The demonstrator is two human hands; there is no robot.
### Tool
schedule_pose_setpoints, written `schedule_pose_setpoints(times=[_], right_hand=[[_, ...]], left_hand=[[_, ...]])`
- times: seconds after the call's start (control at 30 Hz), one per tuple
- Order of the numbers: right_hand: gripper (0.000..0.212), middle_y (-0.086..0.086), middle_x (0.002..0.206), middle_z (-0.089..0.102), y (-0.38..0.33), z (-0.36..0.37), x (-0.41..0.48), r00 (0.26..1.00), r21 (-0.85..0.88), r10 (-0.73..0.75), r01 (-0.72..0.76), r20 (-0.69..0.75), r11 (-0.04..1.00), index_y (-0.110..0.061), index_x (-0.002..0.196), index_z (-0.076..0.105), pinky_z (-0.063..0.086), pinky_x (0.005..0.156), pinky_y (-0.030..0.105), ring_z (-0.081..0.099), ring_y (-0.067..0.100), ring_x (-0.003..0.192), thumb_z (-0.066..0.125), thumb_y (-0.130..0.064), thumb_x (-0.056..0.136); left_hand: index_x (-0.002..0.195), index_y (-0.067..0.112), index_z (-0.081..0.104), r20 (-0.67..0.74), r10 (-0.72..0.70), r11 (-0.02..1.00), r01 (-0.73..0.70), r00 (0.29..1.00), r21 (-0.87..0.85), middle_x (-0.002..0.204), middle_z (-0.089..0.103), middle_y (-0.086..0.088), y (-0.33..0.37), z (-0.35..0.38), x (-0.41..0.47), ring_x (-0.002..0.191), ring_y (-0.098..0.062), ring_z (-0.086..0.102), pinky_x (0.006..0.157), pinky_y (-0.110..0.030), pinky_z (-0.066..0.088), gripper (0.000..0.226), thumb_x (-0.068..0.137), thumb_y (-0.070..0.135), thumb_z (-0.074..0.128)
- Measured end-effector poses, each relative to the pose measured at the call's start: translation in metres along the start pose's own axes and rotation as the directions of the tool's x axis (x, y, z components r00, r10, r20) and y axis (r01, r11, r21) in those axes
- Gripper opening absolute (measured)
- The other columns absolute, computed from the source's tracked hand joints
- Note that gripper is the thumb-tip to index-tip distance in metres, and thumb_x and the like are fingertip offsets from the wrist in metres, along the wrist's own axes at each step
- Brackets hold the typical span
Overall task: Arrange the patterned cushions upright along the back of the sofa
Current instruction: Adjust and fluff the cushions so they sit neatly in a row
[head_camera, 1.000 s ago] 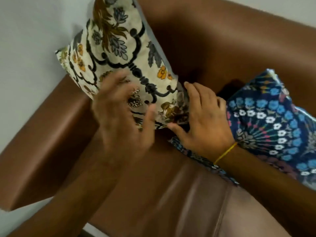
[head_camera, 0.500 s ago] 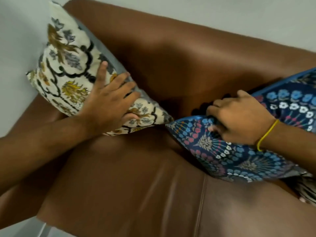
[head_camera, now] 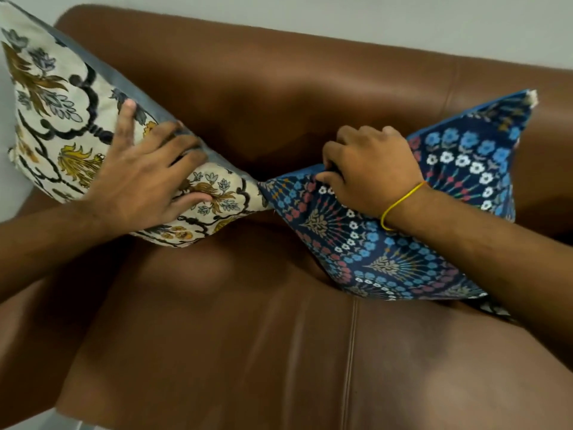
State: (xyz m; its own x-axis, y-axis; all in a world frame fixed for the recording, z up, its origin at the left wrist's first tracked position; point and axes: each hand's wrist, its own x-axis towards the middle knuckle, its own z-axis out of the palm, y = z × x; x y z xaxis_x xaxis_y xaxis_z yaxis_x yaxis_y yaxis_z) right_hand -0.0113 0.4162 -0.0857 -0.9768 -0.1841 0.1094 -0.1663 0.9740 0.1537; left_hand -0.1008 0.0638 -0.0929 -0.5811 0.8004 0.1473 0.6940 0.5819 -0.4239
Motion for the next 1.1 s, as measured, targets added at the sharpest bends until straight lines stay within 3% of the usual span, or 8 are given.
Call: schedule_pose_setpoints(times=[0.17, 0.27, 0.4, 0.5, 0.63, 0.8, 0.97, 1.1], right_hand=[[0.039, 0.004, 0.134, 0.071, 0.001, -0.040, -0.058, 0.954, 0.131, 0.026, 0.014, -0.300, 0.991, -0.018, 0.126, 0.073, 0.036, 0.099, 0.054, 0.062, 0.037, 0.129, 0.063, -0.049, 0.104], [0.061, 0.011, 0.163, 0.057, 0.006, -0.042, -0.132, 0.890, 0.169, 0.206, -0.148, -0.407, 0.974, -0.016, 0.149, 0.063, 0.033, 0.114, 0.064, 0.048, 0.041, 0.152, 0.066, -0.053, 0.100], [0.118, 0.025, 0.180, 0.018, 0.032, 0.006, -0.189, 0.773, 0.347, 0.606, -0.524, -0.189, 0.777, -0.008, 0.169, 0.027, 0.031, 0.123, 0.073, 0.017, 0.050, 0.168, 0.070, -0.076, 0.083], [0.138, 0.026, 0.182, 0.010, 0.052, 0.053, -0.175, 0.817, 0.457, 0.570, -0.475, -0.088, 0.752, 0.002, 0.172, 0.012, 0.017, 0.135, 0.068, 0.005, 0.041, 0.172, 0.059, -0.091, 0.082], [0.138, 0.028, 0.180, 0.015, 0.071, 0.076, -0.164, 0.843, 0.540, 0.522, -0.381, -0.131, 0.751, 0.005, 0.172, 0.010, 0.018, 0.136, 0.062, 0.011, 0.041, 0.171, 0.065, -0.085, 0.084], [0.135, 0.014, 0.185, 0.009, 0.073, 0.046, -0.218, 0.856, 0.535, 0.508, -0.387, -0.096, 0.751, -0.017, 0.176, 0.004, 0.029, 0.129, 0.074, 0.011, 0.039, 0.172, 0.072, -0.081, 0.078], [0.126, 0.015, 0.185, 0.015, 0.062, 0.007, -0.341, 0.785, 0.458, 0.610, -0.505, -0.109, 0.732, -0.008, 0.174, 0.016, 0.031, 0.128, 0.073, 0.016, 0.039, 0.172, 0.072, -0.071, 0.081], [0.133, 0.018, 0.184, 0.013, 0.086, -0.005, -0.421, 0.689, 0.407, 0.724, -0.652, -0.035, 0.640, -0.006, 0.174, 0.014, 0.025, 0.133, 0.061, 0.011, 0.034, 0.173, 0.057, -0.090, 0.081]], left_hand=[[0.146, 0.011, 0.061, -0.064, -0.035, 0.999, 0.036, 0.997, 0.000, 0.167, 0.052, -0.017, 0.010, -0.012, -0.009, 0.159, -0.042, 0.042, 0.126, -0.082, 0.009, 0.072, 0.102, 0.067, 0.052], [0.148, 0.013, 0.063, -0.174, 0.030, 1.000, -0.031, 0.984, -0.003, 0.170, 0.050, -0.016, 0.026, -0.017, -0.017, 0.159, -0.042, 0.043, 0.125, -0.082, 0.014, 0.066, 0.102, 0.060, 0.060], [0.159, 0.016, 0.053, -0.155, 0.111, 0.993, -0.104, 0.982, 0.053, 0.175, 0.042, -0.015, 0.021, -0.011, -0.023, 0.163, -0.041, 0.036, 0.125, -0.082, 0.014, 0.074, 0.102, 0.063, 0.055], [0.167, 0.014, 0.038, -0.036, 0.068, 0.992, -0.064, 0.997, 0.106, 0.179, 0.032, -0.017, -0.009, 0.003, -0.028, 0.168, -0.040, 0.025, 0.126, -0.081, 0.014, 0.088, 0.100, 0.071, 0.048], [0.168, 0.015, 0.037, 0.004, 0.081, 0.989, -0.081, 0.997, 0.127, 0.180, 0.031, -0.018, -0.016, 0.011, -0.023, 0.168, -0.040, 0.023, 0.127, -0.080, 0.011, 0.090, 0.099, 0.072, 0.046], [0.162, 0.010, 0.049, 0.041, -0.009, 1.000, 0.010, 0.999, -0.029, 0.183, 0.022, -0.015, 0.012, -0.005, -0.021, 0.168, -0.043, 0.022, 0.124, -0.081, 0.018, 0.084, 0.097, 0.064, 0.045], [0.150, 0.014, 0.064, -0.072, 0.092, 0.981, -0.103, 0.993, -0.166, 0.172, 0.043, -0.021, 0.123, -0.070, -0.022, 0.159, -0.043, 0.042, 0.121, -0.081, 0.016, 0.073, 0.087, 0.051, 0.059], [0.155, 0.021, 0.060, -0.231, 0.125, 0.935, -0.193, 0.965, -0.297, 0.175, 0.041, -0.016, 0.237, -0.109, 0.001, 0.163, -0.039, 0.036, 0.124, -0.081, 0.021, 0.075, 0.086, 0.041, 0.077]])
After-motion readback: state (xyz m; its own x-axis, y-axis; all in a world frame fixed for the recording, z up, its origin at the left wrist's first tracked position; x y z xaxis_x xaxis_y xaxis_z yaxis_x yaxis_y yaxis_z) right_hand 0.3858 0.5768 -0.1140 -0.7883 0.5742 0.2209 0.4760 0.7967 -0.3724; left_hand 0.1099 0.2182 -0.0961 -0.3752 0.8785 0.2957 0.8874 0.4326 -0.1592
